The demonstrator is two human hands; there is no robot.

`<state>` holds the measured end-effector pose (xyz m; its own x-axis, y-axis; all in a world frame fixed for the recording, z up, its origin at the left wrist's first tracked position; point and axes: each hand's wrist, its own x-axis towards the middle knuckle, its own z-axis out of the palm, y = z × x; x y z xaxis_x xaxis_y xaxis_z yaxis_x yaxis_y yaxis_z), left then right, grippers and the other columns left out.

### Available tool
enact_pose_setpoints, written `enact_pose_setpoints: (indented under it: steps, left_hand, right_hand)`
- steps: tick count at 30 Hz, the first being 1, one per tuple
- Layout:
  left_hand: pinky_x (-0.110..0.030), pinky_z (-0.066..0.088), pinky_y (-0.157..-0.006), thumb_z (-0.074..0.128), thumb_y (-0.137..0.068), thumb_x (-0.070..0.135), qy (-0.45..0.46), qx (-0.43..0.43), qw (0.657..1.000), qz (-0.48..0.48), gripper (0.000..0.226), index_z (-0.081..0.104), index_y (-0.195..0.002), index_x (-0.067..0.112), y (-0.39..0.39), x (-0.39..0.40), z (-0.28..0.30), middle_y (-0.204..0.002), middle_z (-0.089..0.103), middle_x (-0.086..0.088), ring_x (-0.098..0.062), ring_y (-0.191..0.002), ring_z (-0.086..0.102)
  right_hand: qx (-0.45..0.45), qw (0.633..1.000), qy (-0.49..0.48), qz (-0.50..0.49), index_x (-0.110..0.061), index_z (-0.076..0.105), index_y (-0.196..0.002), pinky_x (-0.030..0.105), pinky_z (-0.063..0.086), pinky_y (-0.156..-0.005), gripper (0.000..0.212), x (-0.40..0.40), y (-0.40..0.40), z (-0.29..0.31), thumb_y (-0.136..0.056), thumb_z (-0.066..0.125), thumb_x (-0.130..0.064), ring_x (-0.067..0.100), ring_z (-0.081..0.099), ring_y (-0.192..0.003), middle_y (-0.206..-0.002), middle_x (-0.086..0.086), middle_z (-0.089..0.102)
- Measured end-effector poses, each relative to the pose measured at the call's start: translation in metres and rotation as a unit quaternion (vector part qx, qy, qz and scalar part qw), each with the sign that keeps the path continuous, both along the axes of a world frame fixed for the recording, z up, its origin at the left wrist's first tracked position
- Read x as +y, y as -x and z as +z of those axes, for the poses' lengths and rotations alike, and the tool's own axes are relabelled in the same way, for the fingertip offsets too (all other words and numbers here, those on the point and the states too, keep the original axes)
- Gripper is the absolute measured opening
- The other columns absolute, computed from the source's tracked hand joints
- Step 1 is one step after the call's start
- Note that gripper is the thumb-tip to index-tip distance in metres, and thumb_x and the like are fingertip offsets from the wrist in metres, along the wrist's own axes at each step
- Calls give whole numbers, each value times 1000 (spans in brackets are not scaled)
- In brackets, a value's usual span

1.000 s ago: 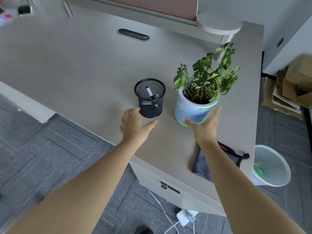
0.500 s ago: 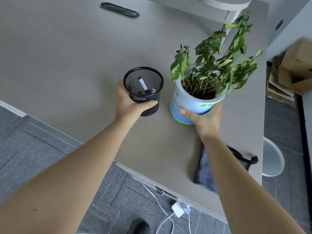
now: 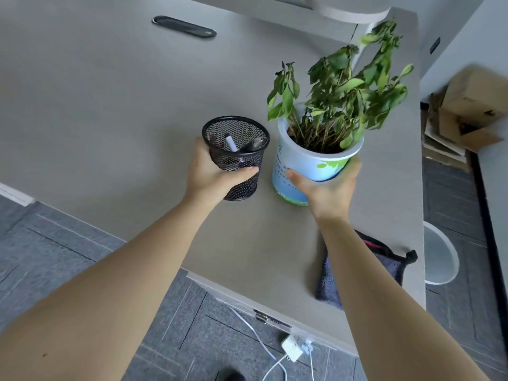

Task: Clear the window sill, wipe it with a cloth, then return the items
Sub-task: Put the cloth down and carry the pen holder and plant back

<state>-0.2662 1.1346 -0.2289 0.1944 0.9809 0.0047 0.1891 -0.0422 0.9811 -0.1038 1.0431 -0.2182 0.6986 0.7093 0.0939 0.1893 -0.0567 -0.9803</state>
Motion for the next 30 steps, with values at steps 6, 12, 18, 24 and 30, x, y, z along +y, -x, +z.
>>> enact_pose_setpoints:
  steps: [6,12,18,24,30]
  left_hand:
    - [-52,48,-99,84,-39,33,-14,-39,999,-7,92,49,-120,6,-10,-34,36,-121,64,-12,-28,-112,62]
    - [-49,49,-99,81,-36,33,-33,-72,994,-76,92,48,-117,4,-59,-105,80,-116,65,-10,-26,-107,63]
    - [-49,49,-98,80,-35,37,-46,-69,980,-182,95,47,-117,7,-126,-214,106,-115,64,-8,-25,-107,62]
    - [-45,46,-101,77,-33,41,-39,-68,946,-315,95,44,-118,16,-180,-369,125,-118,60,-3,-21,-110,58]
    - [-35,44,-98,74,-30,42,-36,-80,887,-453,94,44,-115,14,-229,-555,141,-106,56,6,-16,-105,55]
  right_hand:
    - [-2,1000,-26,-17,-15,34,-108,-1,44,-70,81,-38,-7,36,-46,87,-16,1,52,-91,-100,-12,48]
    - [-4,995,-49,-86,-7,35,-125,2,46,-73,92,-130,-39,72,-49,87,-15,7,55,-95,-110,-4,51]
    - [-26,980,-62,-187,-8,34,-127,-1,44,-70,92,-272,-76,93,-51,87,-13,-5,51,-92,-102,-15,48]
    - [-44,946,-62,-315,-11,34,-123,4,46,-72,91,-453,-94,109,-46,80,-26,9,54,-98,-116,0,51]
    - [-74,886,-41,-456,-9,36,-120,13,49,-80,90,-653,-91,123,-43,81,-25,16,55,-100,-113,2,52]
